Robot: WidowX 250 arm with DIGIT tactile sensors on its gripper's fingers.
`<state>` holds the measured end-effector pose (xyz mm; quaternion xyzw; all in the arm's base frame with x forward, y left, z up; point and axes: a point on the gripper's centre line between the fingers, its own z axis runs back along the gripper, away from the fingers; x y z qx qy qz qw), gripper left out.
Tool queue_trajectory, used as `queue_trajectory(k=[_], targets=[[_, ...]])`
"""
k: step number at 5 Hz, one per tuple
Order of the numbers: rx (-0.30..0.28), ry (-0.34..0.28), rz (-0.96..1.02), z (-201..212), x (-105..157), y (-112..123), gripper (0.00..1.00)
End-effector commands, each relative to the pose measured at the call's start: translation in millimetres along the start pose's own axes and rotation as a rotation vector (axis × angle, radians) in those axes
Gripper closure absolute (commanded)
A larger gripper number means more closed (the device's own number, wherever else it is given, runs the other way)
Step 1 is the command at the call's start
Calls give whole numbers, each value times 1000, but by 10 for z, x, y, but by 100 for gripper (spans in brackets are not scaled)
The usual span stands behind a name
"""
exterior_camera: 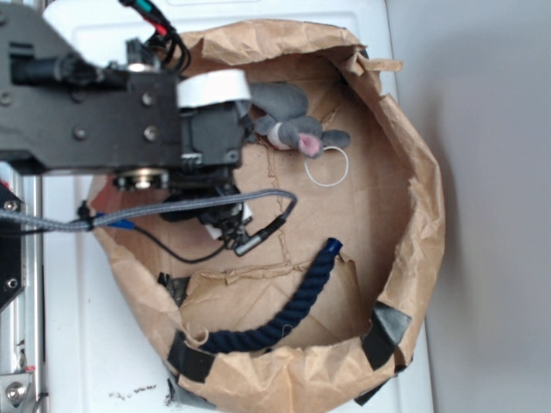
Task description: Grab the plastic pickle.
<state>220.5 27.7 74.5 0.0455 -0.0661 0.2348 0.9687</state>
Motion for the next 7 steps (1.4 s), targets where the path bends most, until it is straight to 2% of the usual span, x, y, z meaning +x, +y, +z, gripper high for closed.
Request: queue_trajectory(k=[1,2,3,5,6,7], targets=[[-14,-34,15,103,-33,58,0],[-14,-12,43,96,-19,62,0],[-61,45,143,46,-86,113,0],[-143,-9,115,-76,-172,219,0],[-167,0,82,-94,-88,198,0],[-161,10,72,-110,-18,129,0]])
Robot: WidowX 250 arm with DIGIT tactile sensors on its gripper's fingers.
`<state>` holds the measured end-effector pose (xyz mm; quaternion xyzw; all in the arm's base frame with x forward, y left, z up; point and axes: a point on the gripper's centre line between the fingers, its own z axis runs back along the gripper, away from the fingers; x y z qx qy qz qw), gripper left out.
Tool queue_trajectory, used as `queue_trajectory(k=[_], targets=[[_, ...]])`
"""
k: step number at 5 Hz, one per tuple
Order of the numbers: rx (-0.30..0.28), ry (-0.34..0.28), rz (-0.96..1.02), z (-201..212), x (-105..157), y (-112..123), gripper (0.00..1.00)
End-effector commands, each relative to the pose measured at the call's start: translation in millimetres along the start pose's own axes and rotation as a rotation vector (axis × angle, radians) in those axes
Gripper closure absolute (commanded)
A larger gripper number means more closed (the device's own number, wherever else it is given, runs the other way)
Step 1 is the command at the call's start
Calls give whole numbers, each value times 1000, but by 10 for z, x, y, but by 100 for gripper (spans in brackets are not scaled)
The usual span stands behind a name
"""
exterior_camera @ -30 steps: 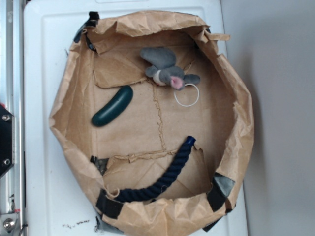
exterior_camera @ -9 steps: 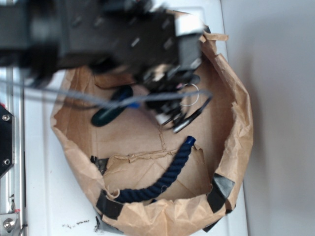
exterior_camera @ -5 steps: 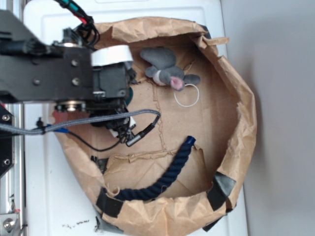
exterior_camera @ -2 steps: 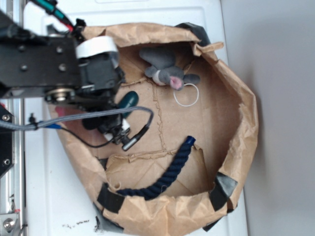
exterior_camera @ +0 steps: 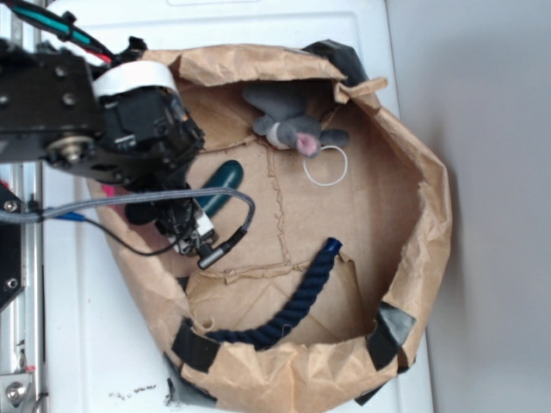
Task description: Grab the plastic pickle.
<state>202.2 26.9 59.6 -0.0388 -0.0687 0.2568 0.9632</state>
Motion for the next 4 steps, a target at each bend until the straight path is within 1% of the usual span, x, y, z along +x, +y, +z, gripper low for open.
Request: queue_trajectory(k=[1,2,3,4], targets=[[14,-21,24,-16,240,-19,0],[48,-23,12,-210,270,-104,0],[58,-14,8,-423,305,-149,0],[49,-20,3,-511,328,-147,0]])
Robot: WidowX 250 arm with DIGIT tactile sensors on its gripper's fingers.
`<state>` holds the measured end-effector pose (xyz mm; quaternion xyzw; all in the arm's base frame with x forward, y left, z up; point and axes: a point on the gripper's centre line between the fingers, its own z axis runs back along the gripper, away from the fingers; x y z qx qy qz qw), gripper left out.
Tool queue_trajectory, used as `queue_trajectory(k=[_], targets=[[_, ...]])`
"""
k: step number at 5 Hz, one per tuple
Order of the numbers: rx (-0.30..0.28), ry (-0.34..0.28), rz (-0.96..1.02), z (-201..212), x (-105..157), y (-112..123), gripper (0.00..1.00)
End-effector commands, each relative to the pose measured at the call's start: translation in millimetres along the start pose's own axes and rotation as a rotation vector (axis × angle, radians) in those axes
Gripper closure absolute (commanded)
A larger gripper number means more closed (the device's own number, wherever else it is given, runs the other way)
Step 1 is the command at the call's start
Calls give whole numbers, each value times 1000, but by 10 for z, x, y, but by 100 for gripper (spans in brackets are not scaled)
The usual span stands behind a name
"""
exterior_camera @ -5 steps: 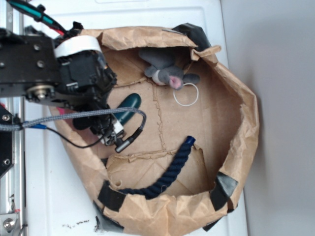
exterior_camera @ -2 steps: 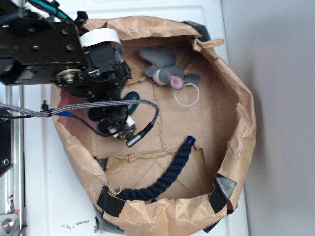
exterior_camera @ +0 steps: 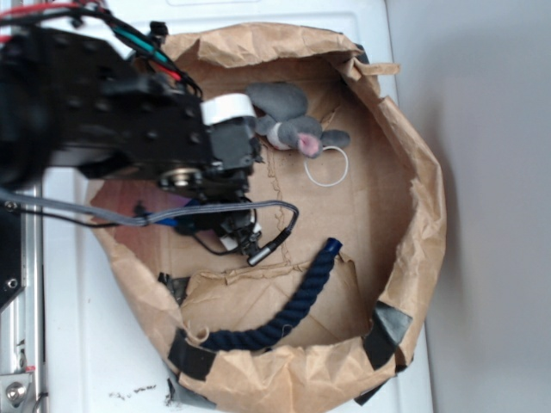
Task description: Grab the plastic pickle.
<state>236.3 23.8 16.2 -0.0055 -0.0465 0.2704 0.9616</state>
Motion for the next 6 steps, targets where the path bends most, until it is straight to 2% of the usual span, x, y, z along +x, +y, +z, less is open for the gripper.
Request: queue_trajectory(k=[1,3,4,5,6], targets=[[-48,-59,-5,-57,136,21,100],[-42,-78,22,-37,248,15,100],[-33,-107,-23,126,318,-49,100],[-66,-105,-15,550,472,-111,100],[20,-119,22,985,459,-127,100]])
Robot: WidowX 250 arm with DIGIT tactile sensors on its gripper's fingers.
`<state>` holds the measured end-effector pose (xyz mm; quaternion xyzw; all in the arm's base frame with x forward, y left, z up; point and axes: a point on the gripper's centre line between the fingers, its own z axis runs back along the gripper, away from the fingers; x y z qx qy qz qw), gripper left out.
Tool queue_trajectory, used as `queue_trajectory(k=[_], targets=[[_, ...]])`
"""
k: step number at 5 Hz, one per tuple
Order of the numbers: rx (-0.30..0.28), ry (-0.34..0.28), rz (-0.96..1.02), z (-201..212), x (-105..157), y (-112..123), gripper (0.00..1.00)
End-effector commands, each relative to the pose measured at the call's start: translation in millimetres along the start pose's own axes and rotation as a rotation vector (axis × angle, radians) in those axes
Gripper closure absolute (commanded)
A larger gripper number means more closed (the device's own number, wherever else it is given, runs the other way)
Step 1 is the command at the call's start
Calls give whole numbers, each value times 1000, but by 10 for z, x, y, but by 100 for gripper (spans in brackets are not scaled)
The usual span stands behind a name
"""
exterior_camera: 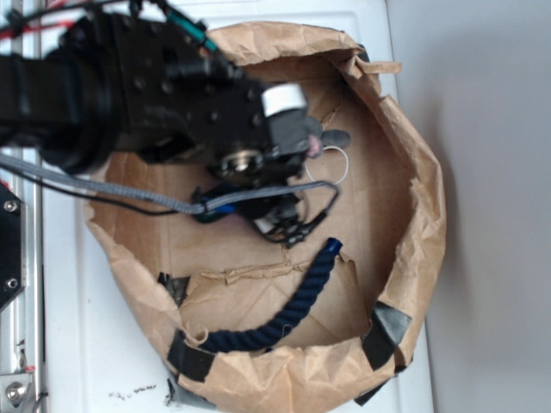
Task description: Grab the plastic pickle.
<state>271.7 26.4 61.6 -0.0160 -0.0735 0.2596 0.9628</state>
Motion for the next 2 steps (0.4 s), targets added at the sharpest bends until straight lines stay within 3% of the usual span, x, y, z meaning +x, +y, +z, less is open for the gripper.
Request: queue_trajectory(k=[1,2], targets=[[172,-32,-1,899,102,21,100],[186,-47,0,977,116,-3,100]])
